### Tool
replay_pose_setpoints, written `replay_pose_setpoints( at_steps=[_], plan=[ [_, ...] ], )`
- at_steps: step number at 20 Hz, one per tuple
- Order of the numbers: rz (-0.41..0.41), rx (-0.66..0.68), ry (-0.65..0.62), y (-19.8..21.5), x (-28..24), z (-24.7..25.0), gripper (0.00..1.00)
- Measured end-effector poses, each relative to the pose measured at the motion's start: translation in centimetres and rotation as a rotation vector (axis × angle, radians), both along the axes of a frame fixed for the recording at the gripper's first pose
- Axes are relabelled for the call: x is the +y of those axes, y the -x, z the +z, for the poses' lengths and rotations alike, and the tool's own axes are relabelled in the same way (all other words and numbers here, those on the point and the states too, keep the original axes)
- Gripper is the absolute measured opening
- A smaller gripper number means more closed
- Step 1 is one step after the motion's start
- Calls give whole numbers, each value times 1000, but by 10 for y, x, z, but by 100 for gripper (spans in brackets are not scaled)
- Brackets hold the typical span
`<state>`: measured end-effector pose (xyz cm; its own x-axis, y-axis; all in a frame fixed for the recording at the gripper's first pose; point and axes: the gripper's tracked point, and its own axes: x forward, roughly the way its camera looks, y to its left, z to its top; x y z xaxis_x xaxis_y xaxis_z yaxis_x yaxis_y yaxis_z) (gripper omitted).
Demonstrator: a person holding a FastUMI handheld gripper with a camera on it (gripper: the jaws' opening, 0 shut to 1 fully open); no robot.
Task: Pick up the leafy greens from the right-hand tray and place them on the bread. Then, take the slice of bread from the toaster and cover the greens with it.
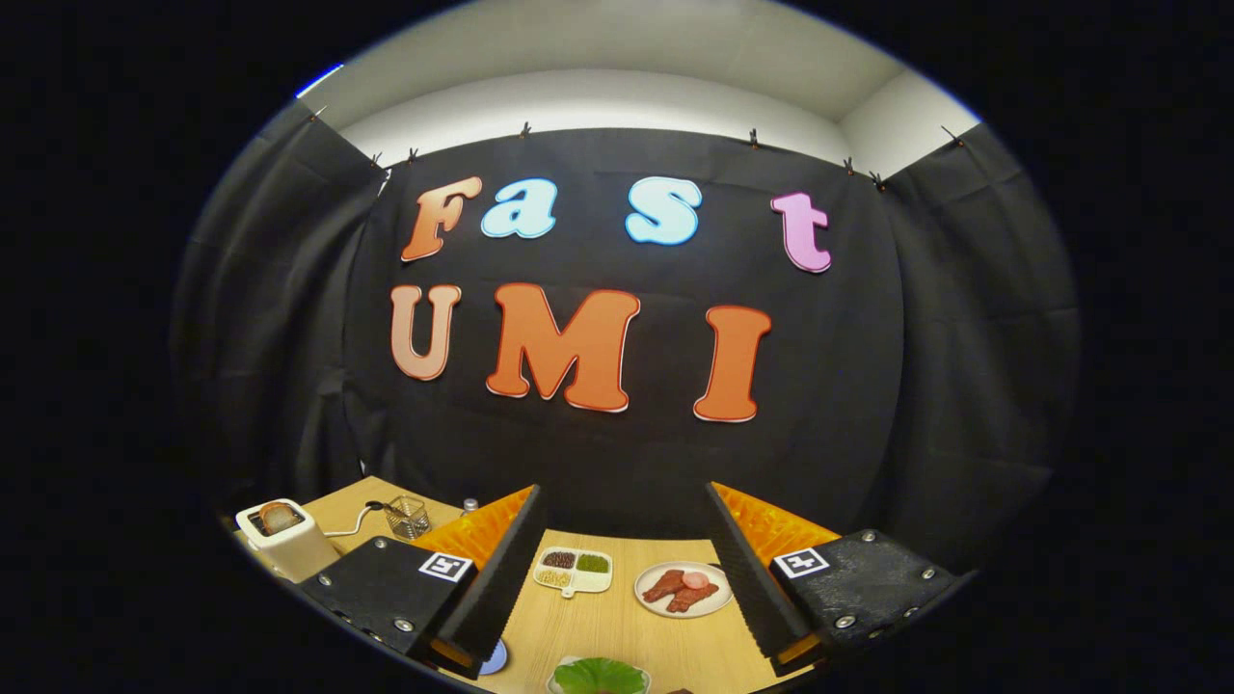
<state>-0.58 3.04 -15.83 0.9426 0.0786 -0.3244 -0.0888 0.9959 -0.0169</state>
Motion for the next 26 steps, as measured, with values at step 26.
replay_pose_setpoints(
  at_steps=[26],
  plan=[
    [27,1087,-36,138,10,-316,98]
  ],
)
